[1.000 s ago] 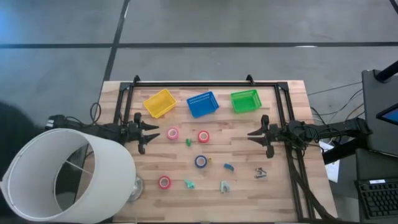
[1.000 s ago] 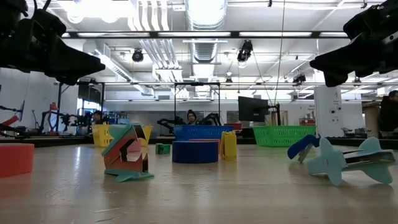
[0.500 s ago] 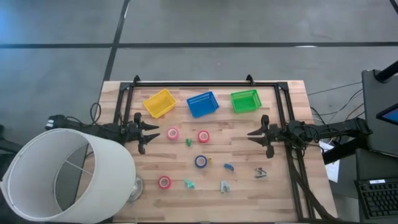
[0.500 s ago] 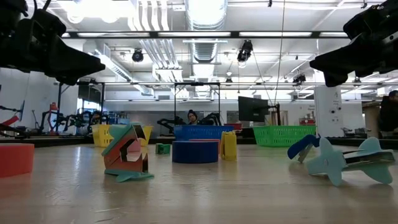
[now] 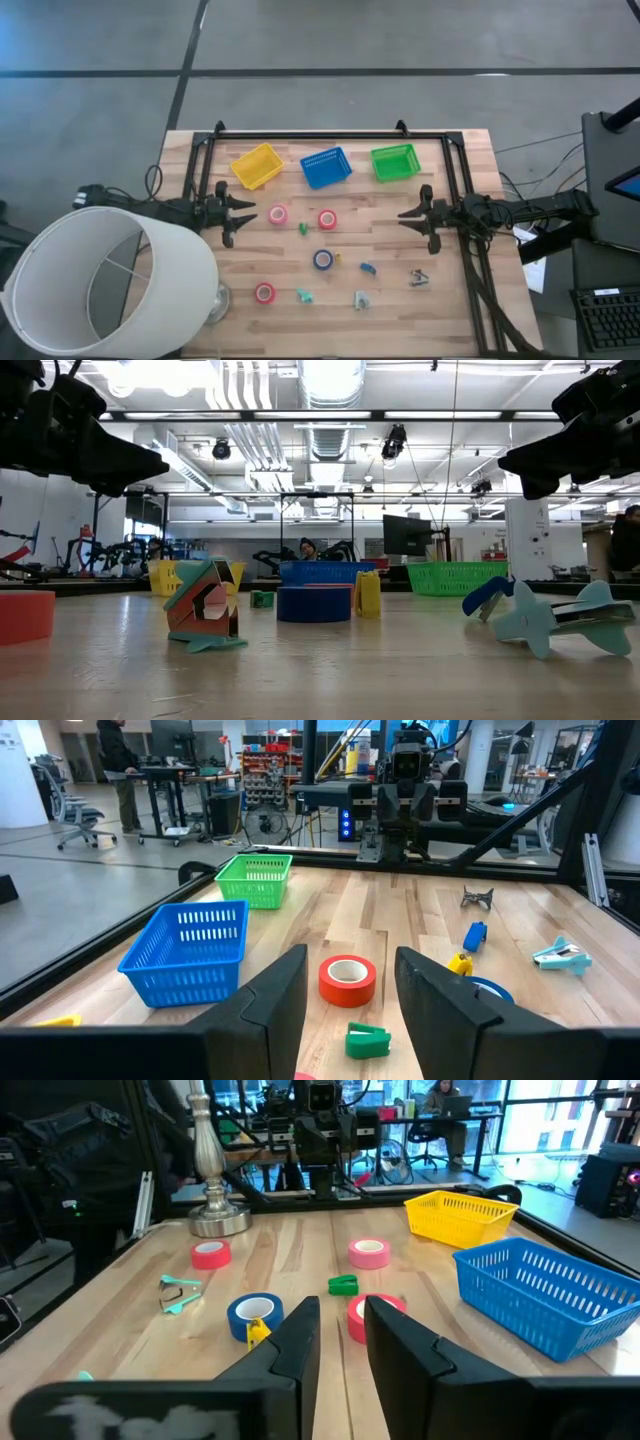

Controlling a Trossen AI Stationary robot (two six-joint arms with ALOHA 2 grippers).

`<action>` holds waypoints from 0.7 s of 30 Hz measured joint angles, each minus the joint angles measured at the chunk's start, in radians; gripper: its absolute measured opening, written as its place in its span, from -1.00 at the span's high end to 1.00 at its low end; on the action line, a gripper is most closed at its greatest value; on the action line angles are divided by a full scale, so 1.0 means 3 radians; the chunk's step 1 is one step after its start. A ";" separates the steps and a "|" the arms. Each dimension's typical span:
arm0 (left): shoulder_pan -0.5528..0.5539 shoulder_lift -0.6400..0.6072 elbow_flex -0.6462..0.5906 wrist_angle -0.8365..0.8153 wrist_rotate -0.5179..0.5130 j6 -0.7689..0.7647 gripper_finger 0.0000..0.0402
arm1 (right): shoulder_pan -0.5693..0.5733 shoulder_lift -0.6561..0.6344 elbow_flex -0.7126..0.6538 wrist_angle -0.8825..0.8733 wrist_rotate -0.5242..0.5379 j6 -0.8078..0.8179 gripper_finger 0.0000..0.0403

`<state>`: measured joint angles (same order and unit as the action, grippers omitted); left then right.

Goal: Pick and place Stapler, Stapler remover, tape

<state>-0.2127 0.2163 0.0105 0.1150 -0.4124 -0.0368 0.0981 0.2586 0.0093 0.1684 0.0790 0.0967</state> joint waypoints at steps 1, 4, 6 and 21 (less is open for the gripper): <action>-0.0001 0.0000 0.0001 0.0001 0.0001 -0.0001 0.22 | 0.0001 -0.0001 0.0000 0.0000 0.0000 0.0000 0.64; -0.0001 0.0001 0.0000 0.0001 0.0001 0.0000 0.22 | 0.0001 0.0000 0.0000 -0.0001 0.0000 0.0000 0.66; 0.0000 0.0001 0.0001 0.0001 0.0000 -0.0001 0.22 | -0.0001 -0.0001 0.0000 0.0000 -0.0001 0.0000 0.66; -0.0001 -0.0001 0.0000 0.0000 0.0000 0.0000 0.22 | 0.0001 -0.0001 0.0000 0.0001 0.0000 0.0002 0.55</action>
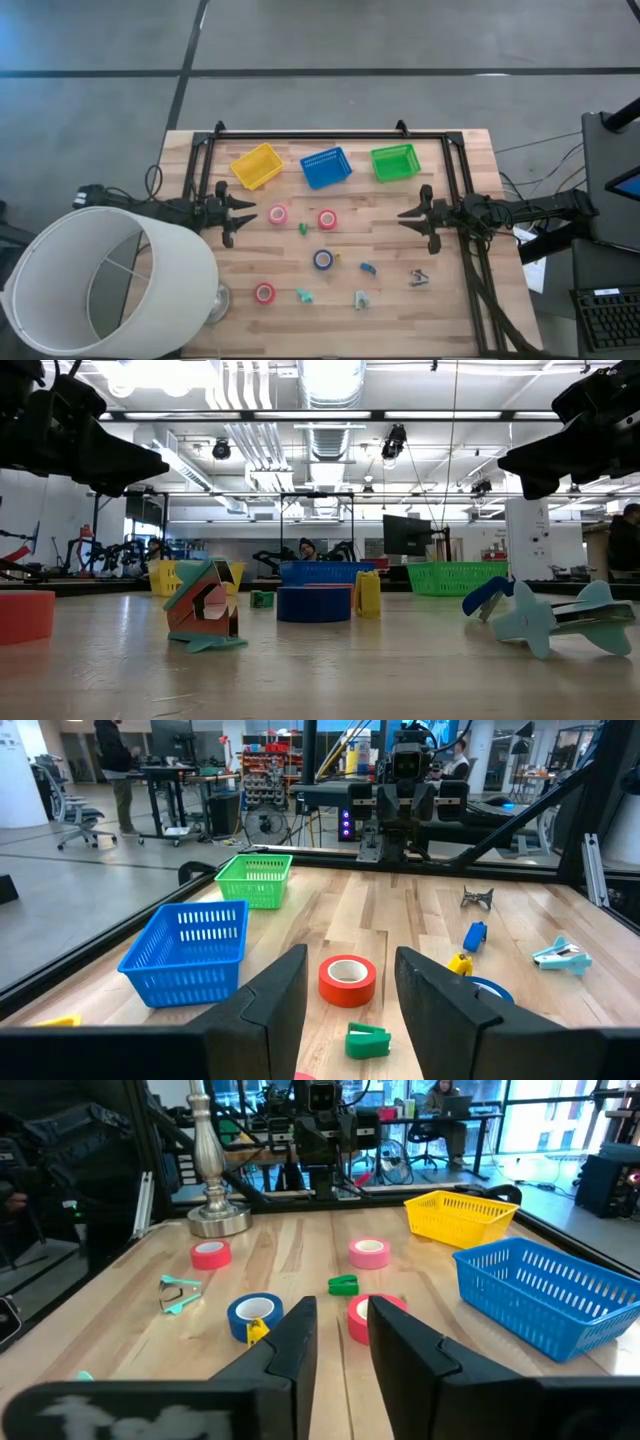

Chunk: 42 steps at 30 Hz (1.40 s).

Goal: Pick and place Stapler, Stapler remover, tape

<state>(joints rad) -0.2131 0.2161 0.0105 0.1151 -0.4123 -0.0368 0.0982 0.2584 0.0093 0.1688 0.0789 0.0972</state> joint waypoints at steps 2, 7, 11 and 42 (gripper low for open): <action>0.0001 0.0001 0.0000 0.0000 0.0000 0.0000 0.22 | 0.0000 0.0001 0.0000 0.0003 0.0000 0.0049 0.55; 0.0001 0.0001 0.0000 0.0001 0.0000 -0.0001 0.22 | 0.0000 0.0000 0.0000 0.0120 0.0000 0.0099 0.58; 0.0000 0.0000 0.0000 0.0011 0.0000 -0.0094 0.22 | -0.0001 -0.0001 0.0000 0.0299 0.0007 -0.0074 0.62; 0.0015 0.1148 0.0434 0.0545 0.0128 -0.0325 0.22 | -0.0004 0.1109 0.0132 0.1507 0.0536 0.0011 0.12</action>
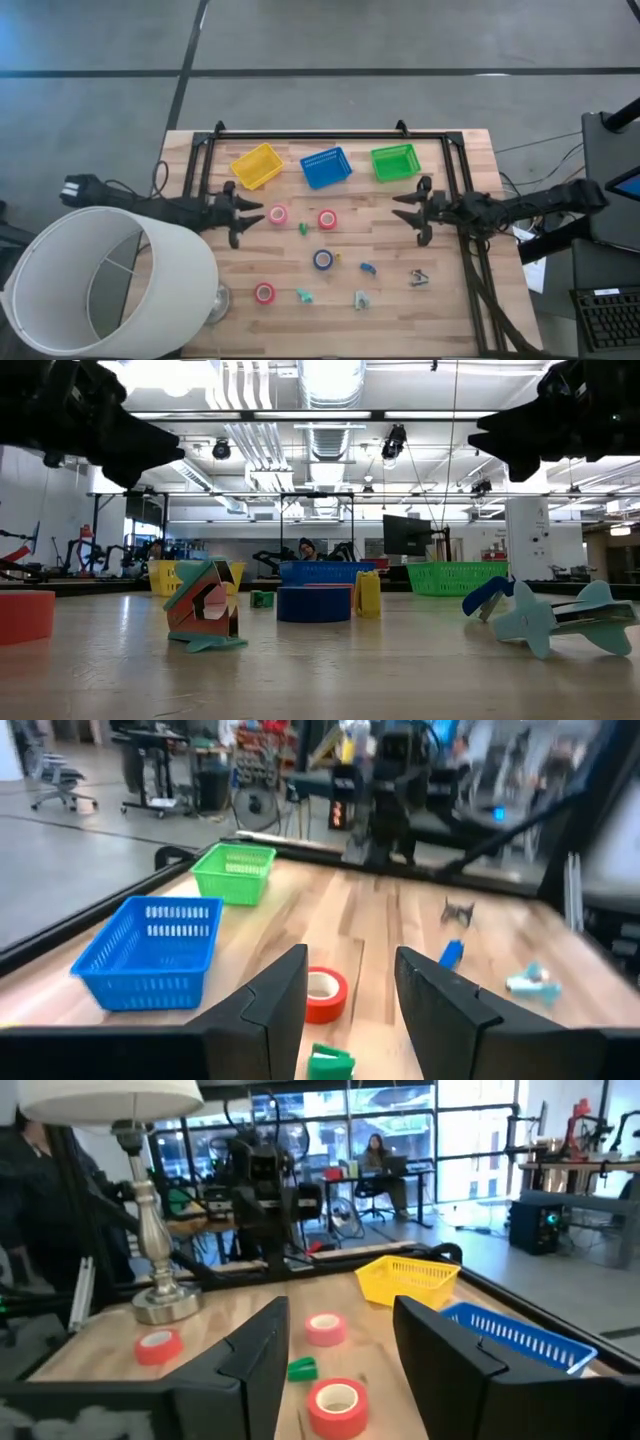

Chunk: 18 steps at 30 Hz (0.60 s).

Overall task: Pick and place Stapler, Stapler remover, tape
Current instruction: Put the green stapler into the yellow basket

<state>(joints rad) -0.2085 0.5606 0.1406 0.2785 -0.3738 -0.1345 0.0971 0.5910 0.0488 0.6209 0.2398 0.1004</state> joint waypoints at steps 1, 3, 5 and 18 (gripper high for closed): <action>0.0002 0.0127 0.0074 -0.0003 0.0018 0.0047 0.22 | 0.0000 0.0045 0.0032 -0.0004 0.0000 -0.0042 0.12; 0.0018 0.0384 0.0220 -0.0018 0.0057 0.0097 0.22 | 0.0000 0.0149 0.0124 -0.0002 0.0000 -0.0152 0.12; 0.0045 0.0635 0.0365 -0.0055 0.0057 0.0126 0.22 | 0.0000 0.0248 0.0223 -0.0002 0.0000 -0.0266 0.12; 0.0154 0.2269 0.1309 -0.0463 0.0354 0.0557 0.22 | -0.0003 0.0966 0.0897 -0.0464 -0.0001 -0.0571 0.12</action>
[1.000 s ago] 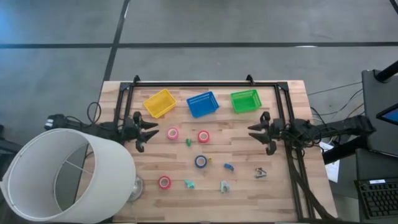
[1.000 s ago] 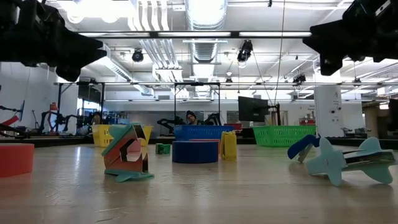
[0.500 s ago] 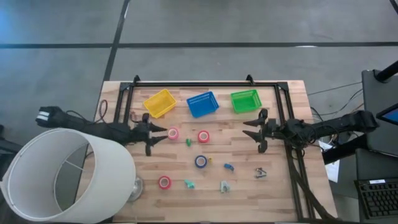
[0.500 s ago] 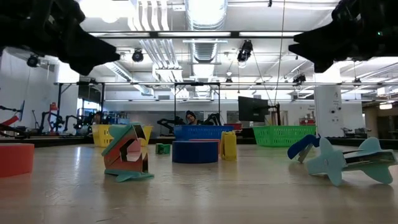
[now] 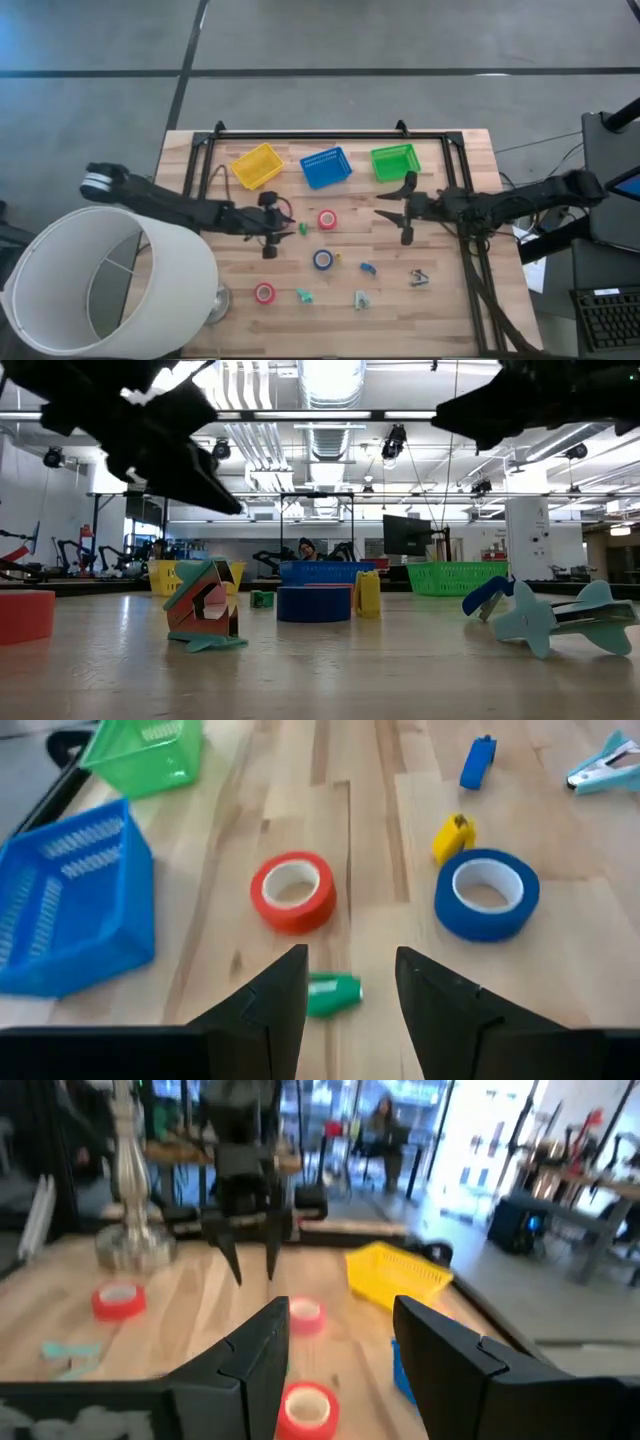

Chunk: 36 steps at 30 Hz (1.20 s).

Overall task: Pick and place Stapler, Stapler remover, tape
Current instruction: Put the green stapler into the yellow basket

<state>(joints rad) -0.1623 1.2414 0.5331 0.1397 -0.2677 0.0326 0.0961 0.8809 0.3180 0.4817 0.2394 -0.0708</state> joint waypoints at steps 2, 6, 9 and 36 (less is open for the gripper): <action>0.0000 0.0216 0.0114 -0.0043 0.0005 0.0039 0.22 | -0.0002 0.0113 0.0116 -0.0172 -0.0001 0.0024 0.12; 0.0003 0.0581 0.0371 -0.0016 0.0013 0.0167 0.22 | -0.0010 0.0314 0.0339 -0.0472 -0.0001 0.0048 0.12; 0.0006 0.0813 0.0519 -0.0053 0.0058 0.0308 0.22 | -0.0010 0.0455 0.0474 -0.0603 -0.0003 0.0066 0.12; 0.0528 0.1279 0.0986 -0.1057 0.0552 0.0699 0.22 | -0.0031 0.0297 0.0511 -0.1512 0.0168 0.0413 0.12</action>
<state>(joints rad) -0.0038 1.6253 0.8289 -0.1774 -0.1020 0.2424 0.0868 0.9698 0.4713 0.0281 0.2897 0.0532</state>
